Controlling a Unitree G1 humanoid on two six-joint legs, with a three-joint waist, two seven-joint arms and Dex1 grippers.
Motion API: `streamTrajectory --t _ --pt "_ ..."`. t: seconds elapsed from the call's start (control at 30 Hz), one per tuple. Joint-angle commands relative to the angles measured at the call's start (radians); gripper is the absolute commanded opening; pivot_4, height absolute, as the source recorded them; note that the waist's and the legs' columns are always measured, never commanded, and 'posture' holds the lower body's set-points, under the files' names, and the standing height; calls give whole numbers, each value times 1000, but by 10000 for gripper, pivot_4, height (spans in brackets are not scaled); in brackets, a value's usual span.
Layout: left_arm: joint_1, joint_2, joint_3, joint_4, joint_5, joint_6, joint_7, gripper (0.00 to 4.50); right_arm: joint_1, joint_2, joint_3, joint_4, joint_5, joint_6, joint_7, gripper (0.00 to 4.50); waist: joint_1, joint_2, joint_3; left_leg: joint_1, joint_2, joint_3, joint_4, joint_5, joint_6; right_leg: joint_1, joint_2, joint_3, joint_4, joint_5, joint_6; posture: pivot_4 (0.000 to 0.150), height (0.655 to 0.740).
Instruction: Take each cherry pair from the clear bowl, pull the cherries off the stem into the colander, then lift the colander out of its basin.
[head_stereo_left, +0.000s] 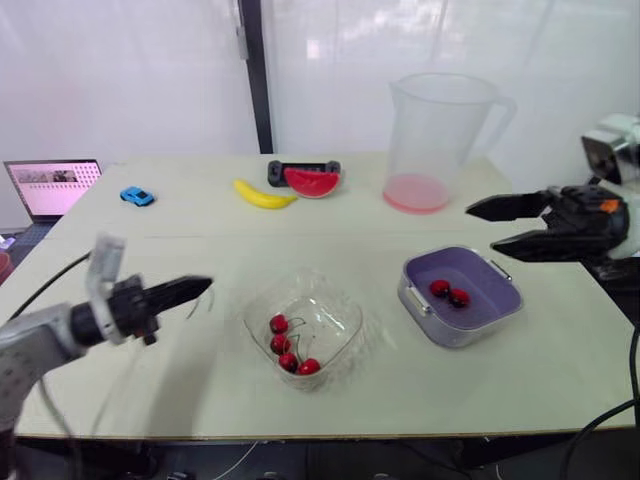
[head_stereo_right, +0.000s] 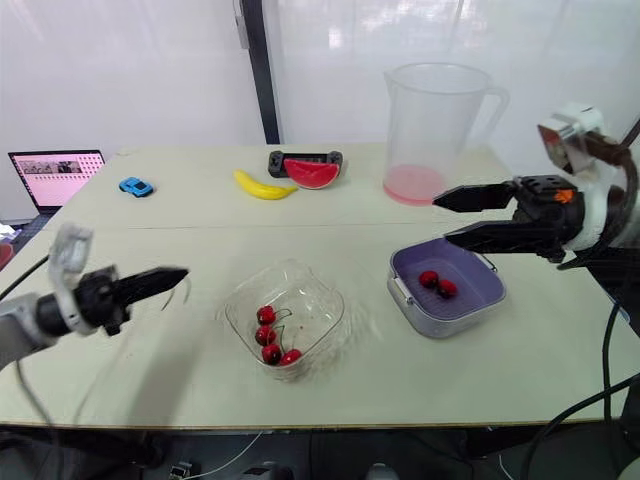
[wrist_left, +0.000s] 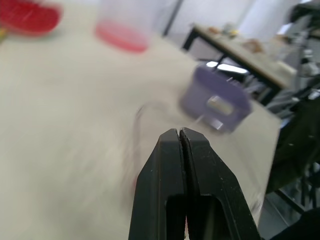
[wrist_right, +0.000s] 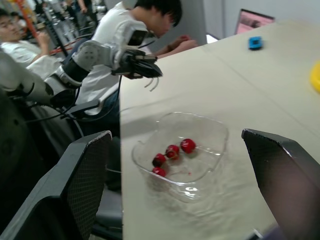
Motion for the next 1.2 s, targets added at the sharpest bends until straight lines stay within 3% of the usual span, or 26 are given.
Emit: streamTrajectory --t 0.03,0.13,0.33,0.43,0.67,0.97,1.2 --pt "59 23 49 51 77 -68 -35 0 1 1 -2 -63 50 3 -3 44840 5 0 0 0 0 0 0 0 0 0 0 0 0 0 0 1500 7400" --pt "89 10 66 109 96 -73 -26 0 9 16 15 -91 55 -13 -22 44840 11 0 0 0 0 -1 1 0 0 2 -1 -1 -2 0 0 1500 7400" --pt "99 0 -17 231 265 -128 60 0 34 44 35 -120 61 -38 -58 44840 4 -1 0 1 1 -1 -1 0 0 2 -1 -1 -3 0 0 1500 7400" --pt "83 4 -29 274 284 -120 50 9461 54 48 38 -145 75 -42 -61 45000 4 -1 0 1 0 0 -1 0 0 2 -1 -1 -3 0 0 1500 7400" --pt "44 17 -24 323 310 -132 22 44194 54 42 37 -149 83 -42 -79 45000 5 -1 0 1 2 0 0 0 0 2 -2 -1 -3 0 0 1500 7400" --pt "4 52 44 317 279 -142 -28 44194 8 37 42 -133 107 -5 -103 45000 3 -1 0 1 2 0 -1 0 0 1 -2 -1 -3 0 0 1500 7400" --pt "-133 110 33 134 165 -111 -160 44194 2 23 34 -157 128 45 -151 45000 6 -1 0 -1 1 0 0 0 0 1 -4 -1 -3 0 0 1500 7400"
